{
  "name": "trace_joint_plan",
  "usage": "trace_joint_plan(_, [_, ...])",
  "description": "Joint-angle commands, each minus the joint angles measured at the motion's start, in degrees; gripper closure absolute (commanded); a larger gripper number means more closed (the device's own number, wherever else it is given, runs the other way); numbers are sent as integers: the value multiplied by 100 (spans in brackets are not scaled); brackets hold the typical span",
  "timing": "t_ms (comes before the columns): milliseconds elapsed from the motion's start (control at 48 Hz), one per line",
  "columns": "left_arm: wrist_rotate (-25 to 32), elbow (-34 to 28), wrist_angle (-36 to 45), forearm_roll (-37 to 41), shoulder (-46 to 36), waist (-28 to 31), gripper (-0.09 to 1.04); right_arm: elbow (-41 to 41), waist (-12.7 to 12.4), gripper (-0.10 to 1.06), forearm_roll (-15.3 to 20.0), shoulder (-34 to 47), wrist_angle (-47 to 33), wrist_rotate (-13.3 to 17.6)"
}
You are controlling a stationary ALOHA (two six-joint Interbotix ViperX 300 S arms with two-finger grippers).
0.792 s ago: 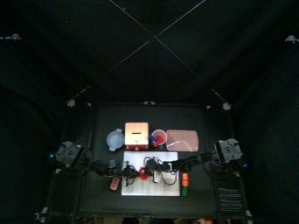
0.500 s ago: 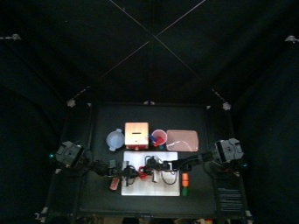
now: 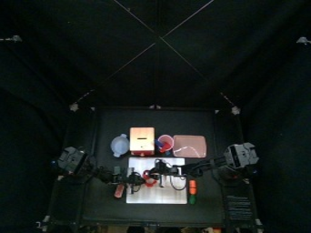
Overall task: Get the cutter from the drawer then cut the dough then place the extra dough in the bowl
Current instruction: Place the extra dough in the bowl
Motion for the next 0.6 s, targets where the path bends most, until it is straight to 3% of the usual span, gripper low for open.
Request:
trace_joint_plan(21, [-9, -70, 70, -9, -132, 9, 35, 220, -26, 43, 53, -439, -35, 53])
trace_joint_plan(292, [9, -158, 343, 9, -360, -9, 26, 1125, -62, 43, 659, -844, 527, 62])
trace_joint_plan(438, [44, -158, 343, 0, -439, -9, 19, 1248, -70, 42, 694, -756, 694, 53])
trace_joint_plan(604, [53, -132, 352, 44, -633, -9, 18, 1248, -114, 42, 659, -633, 967, 18])
